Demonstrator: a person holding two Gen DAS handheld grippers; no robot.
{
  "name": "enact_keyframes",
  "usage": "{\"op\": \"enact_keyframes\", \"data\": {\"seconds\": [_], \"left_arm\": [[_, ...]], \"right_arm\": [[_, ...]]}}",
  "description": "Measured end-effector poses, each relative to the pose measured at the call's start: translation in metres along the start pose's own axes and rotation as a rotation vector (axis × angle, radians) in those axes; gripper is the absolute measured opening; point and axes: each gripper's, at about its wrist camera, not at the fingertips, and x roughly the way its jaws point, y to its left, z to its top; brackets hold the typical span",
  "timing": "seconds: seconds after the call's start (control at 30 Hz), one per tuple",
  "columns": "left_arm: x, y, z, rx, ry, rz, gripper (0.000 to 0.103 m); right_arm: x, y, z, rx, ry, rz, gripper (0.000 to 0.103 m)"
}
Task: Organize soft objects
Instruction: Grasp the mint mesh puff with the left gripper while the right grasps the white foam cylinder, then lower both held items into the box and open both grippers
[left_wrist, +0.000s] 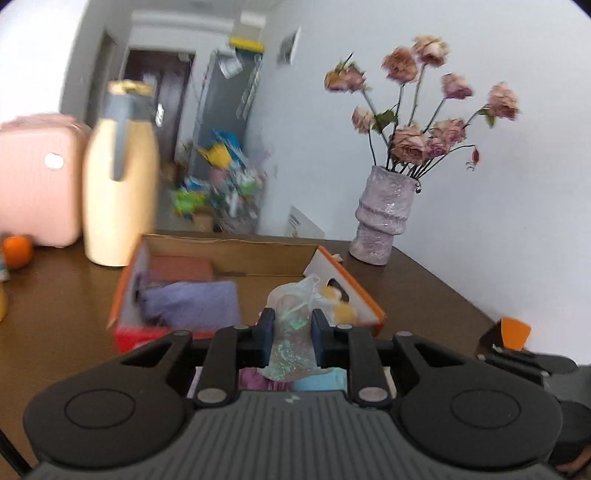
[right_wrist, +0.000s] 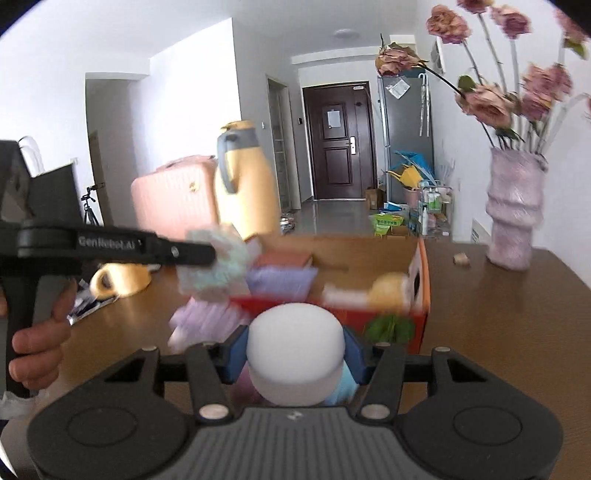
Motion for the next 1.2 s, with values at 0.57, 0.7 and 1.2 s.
{"op": "enact_keyframes", "data": {"seconds": [0.57,0.7,1.2], "left_arm": [[0.268,0.089,0.095,-0.150,0.299,0.163,0.051],[0.261,0.094,0.094,-0.129,0.285,0.135,0.063],[0.069,0.059,0.106,0.092,0.043,0.257,0.084]], "right_arm": [[0.309,-0.080,0.113,-0.053,0.364,-0.154,0.063],[0.316,-0.071,0.113,-0.093,0.342,-0.123,0.073],[0.103,-0.084,0.136,-0.098,0.163,-0.289,0.082]]}}
